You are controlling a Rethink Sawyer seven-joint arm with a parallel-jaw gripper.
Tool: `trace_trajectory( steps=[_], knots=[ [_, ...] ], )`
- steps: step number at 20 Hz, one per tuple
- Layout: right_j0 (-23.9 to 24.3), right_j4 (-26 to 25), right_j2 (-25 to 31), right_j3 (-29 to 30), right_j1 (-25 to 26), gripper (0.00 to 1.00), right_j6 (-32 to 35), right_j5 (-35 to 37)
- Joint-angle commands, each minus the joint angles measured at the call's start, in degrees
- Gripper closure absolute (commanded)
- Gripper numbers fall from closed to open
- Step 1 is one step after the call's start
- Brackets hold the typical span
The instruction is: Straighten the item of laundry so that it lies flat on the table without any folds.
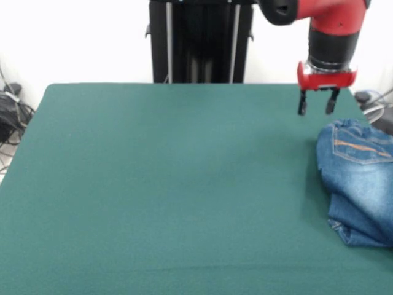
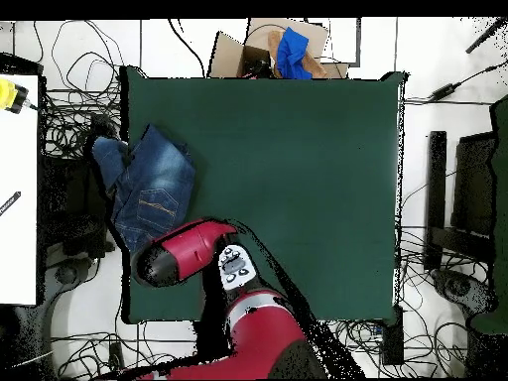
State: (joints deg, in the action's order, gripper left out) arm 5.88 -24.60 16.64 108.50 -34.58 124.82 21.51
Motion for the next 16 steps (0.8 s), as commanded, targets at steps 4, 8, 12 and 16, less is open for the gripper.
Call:
trace_trajectory(
  steps=[4, 8, 12, 16],
  knots=[
    [0.4, -1.9, -3.0, -7.3, 5.3, 0.0, 2.8, -0.6],
    [0.3, -2.1, -3.0, -9.5, 8.4, 0.0, 3.2, -2.6],
    [1.3, -1.0, -0.8, -13.4, 13.1, 0.0, 2.5, -4.5],
    [1.9, 0.8, 1.5, -15.0, 14.1, 0.0, 2.2, -4.0]
  ],
)
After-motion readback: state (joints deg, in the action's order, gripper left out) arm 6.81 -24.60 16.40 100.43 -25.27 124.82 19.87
